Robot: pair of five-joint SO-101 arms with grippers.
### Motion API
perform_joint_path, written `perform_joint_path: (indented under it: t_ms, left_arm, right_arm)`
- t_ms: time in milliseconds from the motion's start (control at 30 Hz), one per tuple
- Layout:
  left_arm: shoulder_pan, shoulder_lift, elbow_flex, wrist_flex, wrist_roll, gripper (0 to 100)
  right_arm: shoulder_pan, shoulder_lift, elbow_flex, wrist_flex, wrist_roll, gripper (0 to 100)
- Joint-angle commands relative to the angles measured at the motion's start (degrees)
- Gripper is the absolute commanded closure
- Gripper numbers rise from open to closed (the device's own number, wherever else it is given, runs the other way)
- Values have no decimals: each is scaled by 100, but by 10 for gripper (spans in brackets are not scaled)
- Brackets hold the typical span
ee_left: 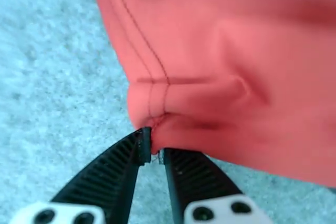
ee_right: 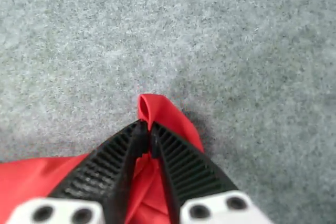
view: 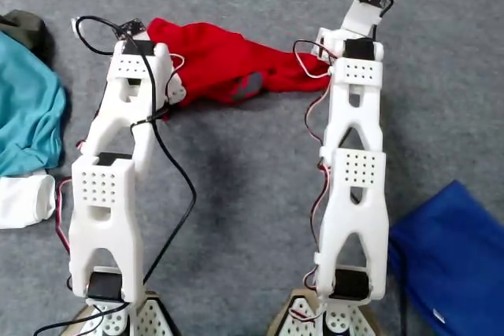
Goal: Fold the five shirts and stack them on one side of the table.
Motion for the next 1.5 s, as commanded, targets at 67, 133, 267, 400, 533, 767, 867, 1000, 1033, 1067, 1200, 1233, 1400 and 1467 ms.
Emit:
perform_joint_path:
  t_ms: [67, 133, 267, 400, 533, 767, 867, 1000, 1033, 1067, 1200, 1233, 1400, 1467]
  left_arm:
    - [-237, -215, -1029, 387, 18, 980]
    - [-308, -374, -1565, 642, 0, 980]
    - [-387, -840, -3138, 1178, 0, 980]
    - [-325, -1209, -4765, 1776, -88, 981]
    - [-360, -1385, -5987, 2031, -70, 981]
    - [-791, -2457, -5934, 2057, -88, 980]
    - [-800, -3046, -5916, 2066, -440, 980]
    - [-800, -3873, -5881, 2110, -703, 980]
    - [-800, -4075, -5881, 2110, -747, 980]
    - [-800, -4259, -5881, 2110, -782, 980]
    - [-818, -4848, -5873, 2110, -818, 980]
    - [-826, -4971, -5873, 2119, -818, 980]
    - [-809, -5481, -5319, 2119, -818, 980]
    - [-800, -5727, -4870, 2119, -818, 980]
  right_arm:
    - [66, -242, -646, 281, -79, 993]
    - [66, -470, -1209, 712, -53, 993]
    - [66, -1314, -1552, 1415, -53, 993]
    - [-40, -2598, -1552, 1618, 141, 993]
    - [-233, -3811, -1552, 1626, 369, 993]
    - [-207, -5464, -1552, 1609, 369, 993]
    - [-295, -6158, -1508, 1609, 589, 993]
    - [-541, -6958, -1490, 1626, 853, 993]
    - [-611, -7152, -1490, 1626, 897, 993]
    - [-664, -7327, -1481, 1635, 967, 993]
    - [-804, -7899, -1481, 1653, 1187, 993]
    - [-831, -7996, -1473, 1653, 1248, 993]
    - [-831, -8409, -1473, 1653, 1442, 993]
    - [-831, -8532, -1473, 1741, 1530, 993]
